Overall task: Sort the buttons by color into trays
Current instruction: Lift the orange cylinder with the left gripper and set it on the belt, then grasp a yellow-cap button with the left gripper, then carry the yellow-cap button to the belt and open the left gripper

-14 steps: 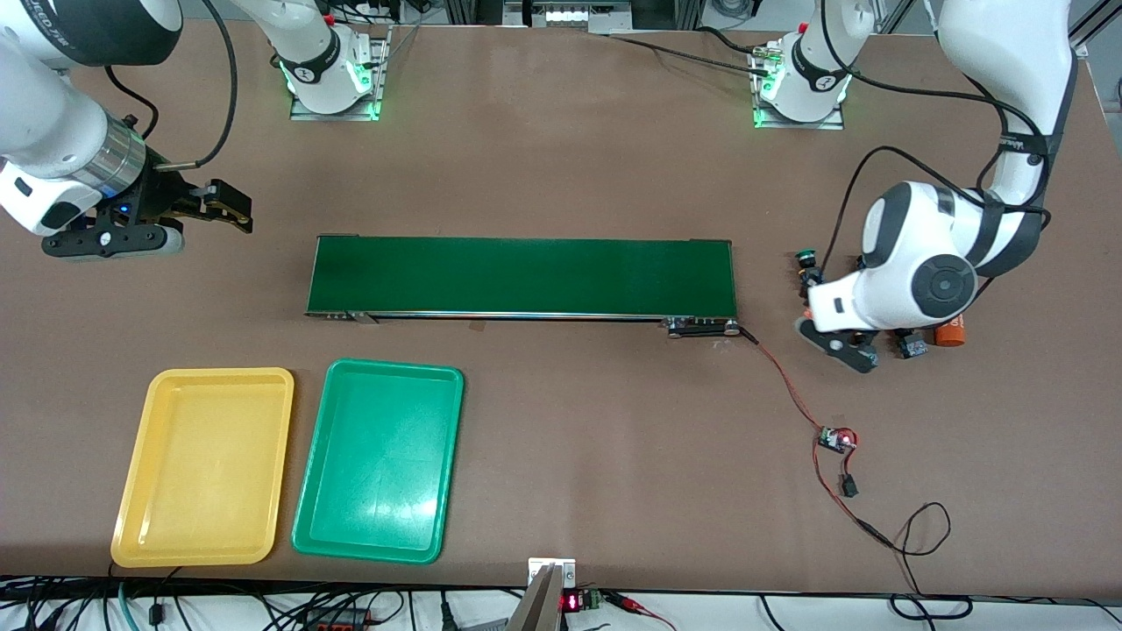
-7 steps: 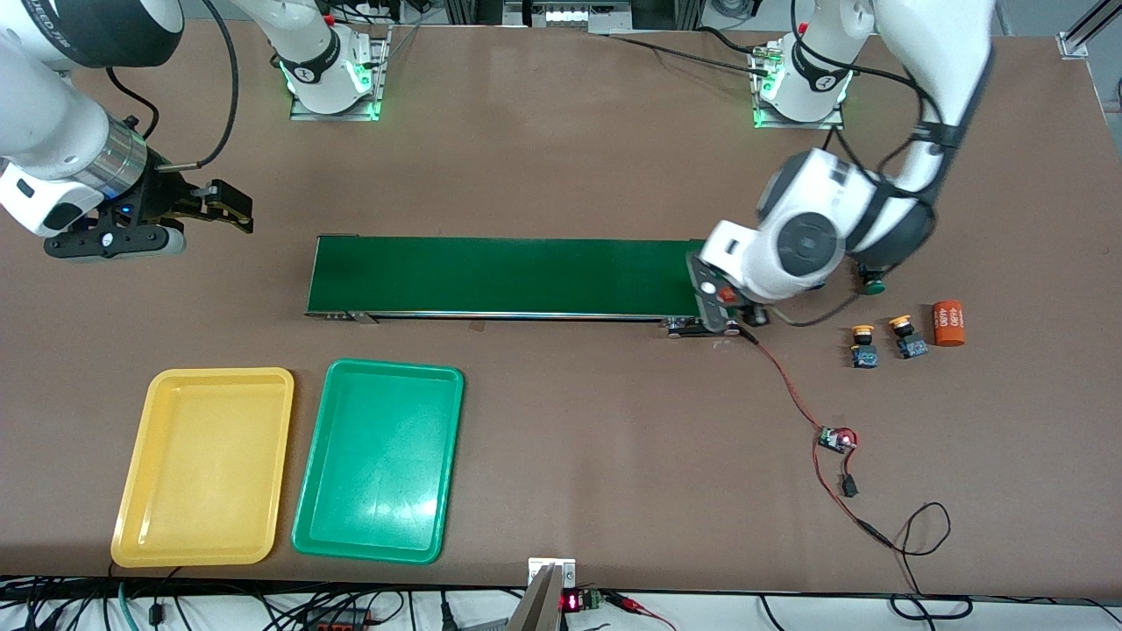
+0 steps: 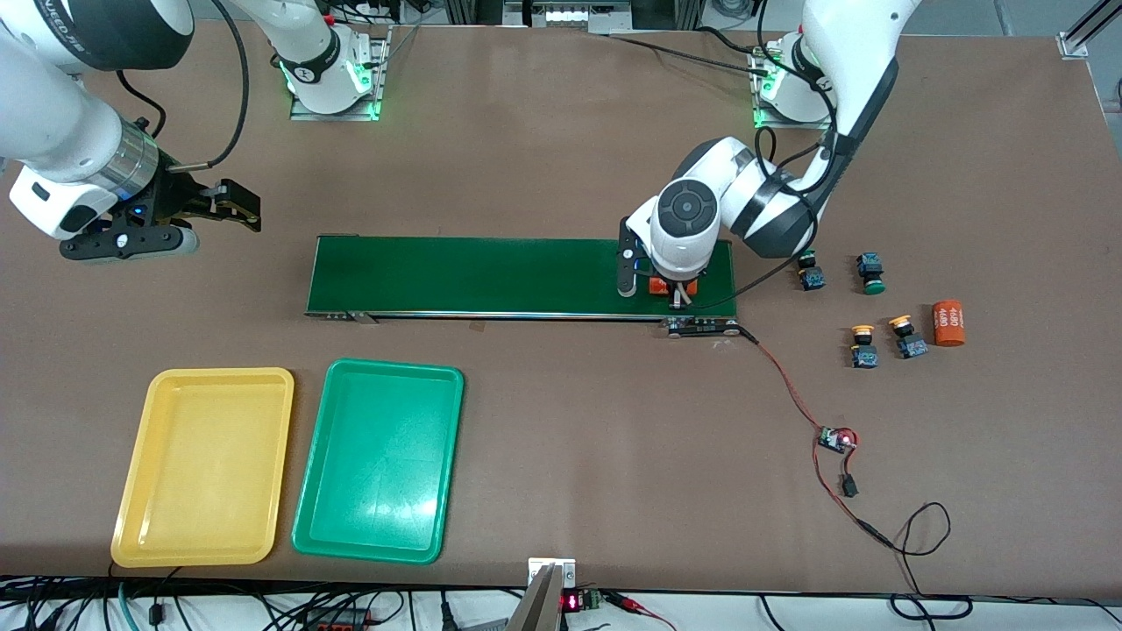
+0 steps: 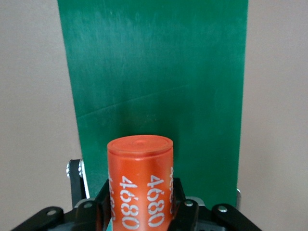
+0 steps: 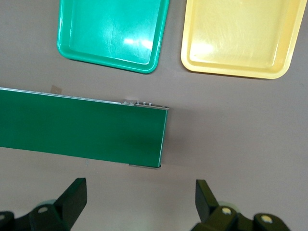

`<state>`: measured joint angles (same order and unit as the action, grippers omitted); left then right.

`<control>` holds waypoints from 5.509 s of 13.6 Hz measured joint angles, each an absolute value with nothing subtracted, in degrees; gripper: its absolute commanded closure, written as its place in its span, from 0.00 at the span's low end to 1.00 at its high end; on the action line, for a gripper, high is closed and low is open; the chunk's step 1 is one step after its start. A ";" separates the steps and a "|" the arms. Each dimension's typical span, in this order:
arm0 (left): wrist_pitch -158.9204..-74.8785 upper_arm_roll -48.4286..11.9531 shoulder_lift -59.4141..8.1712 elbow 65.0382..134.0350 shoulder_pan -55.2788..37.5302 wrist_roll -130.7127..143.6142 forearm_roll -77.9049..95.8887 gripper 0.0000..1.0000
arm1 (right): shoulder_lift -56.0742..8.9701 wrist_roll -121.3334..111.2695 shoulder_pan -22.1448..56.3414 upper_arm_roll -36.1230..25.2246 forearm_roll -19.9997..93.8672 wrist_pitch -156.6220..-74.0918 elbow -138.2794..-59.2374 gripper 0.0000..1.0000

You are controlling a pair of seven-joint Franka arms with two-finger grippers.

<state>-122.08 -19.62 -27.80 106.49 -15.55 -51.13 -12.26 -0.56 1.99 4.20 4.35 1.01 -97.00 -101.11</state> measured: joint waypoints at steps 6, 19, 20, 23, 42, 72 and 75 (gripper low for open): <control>-118.85 -19.46 -26.42 105.04 -14.84 -49.66 -12.27 0.00 | -0.82 1.99 4.20 4.33 1.01 -96.99 -101.24 0.00; -103.86 -11.47 -28.15 88.60 1.22 -8.86 -13.53 0.00 | -0.92 1.99 4.24 4.33 1.01 -96.85 -101.25 0.00; -102.60 -11.35 -29.99 87.06 3.11 -7.00 -13.53 0.03 | -0.93 1.99 4.24 4.33 1.01 -96.84 -101.25 0.00; -99.67 -11.40 -33.46 87.66 6.07 2.69 -13.51 0.09 | -0.93 2.01 4.24 4.31 1.01 -96.83 -101.25 0.00; -137.34 -9.58 -31.40 110.98 11.64 7.46 -14.09 0.15 | -0.93 2.01 4.12 4.22 1.01 -96.83 -101.26 0.00; -126.29 -38.52 -30.94 109.67 5.92 46.82 -14.34 0.00 | -3.22 1.98 3.85 3.62 0.36 -88.96 -95.54 0.00; -114.51 -38.53 -29.39 103.12 6.76 46.83 -14.34 0.00 | -3.25 2.04 4.18 4.00 2.22 -90.65 -95.32 0.00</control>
